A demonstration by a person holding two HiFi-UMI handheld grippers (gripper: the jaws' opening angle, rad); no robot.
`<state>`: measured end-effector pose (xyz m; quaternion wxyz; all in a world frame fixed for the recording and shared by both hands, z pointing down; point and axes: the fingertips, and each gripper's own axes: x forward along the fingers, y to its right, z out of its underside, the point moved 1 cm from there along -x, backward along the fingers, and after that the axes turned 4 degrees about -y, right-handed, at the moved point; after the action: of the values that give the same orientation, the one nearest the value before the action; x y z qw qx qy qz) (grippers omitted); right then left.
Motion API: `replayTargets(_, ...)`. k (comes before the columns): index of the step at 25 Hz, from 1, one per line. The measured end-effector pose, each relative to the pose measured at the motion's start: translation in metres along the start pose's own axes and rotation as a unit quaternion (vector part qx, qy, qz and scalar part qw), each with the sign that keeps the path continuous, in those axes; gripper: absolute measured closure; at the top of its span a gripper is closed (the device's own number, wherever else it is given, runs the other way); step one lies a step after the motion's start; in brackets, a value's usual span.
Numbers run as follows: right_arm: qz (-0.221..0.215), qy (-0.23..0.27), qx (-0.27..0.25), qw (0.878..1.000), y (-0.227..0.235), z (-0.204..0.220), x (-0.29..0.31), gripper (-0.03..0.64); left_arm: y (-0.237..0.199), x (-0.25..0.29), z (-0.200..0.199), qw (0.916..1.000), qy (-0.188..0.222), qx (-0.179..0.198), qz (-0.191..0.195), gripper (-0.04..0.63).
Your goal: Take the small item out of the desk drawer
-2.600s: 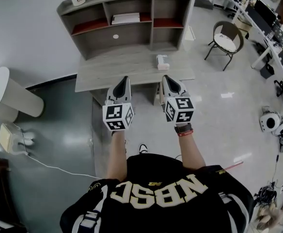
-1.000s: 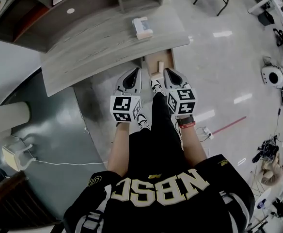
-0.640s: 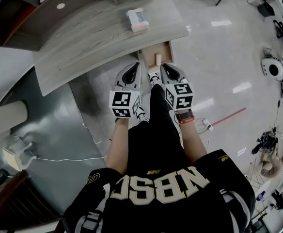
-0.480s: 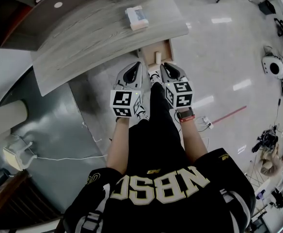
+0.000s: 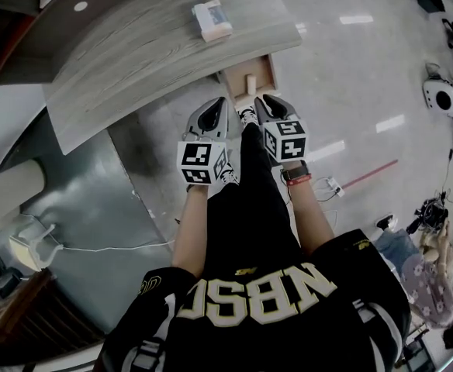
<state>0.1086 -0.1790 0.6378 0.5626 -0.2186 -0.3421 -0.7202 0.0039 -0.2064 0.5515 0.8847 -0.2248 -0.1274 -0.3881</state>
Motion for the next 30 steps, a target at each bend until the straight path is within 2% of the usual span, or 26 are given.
replayTargets(23,-0.002,-0.080,-0.005,0.997,0.037,0.058,0.076,0.465,-0.002,0.041,0.034,0.9991,-0.041,0.005,0.003,0.589)
replayTargets(30,-0.004,-0.086,-0.007,0.996,0.048,0.070,0.102,0.460,-0.006,0.052,0.045,0.9987,-0.051,-0.001,-0.001,0.589)
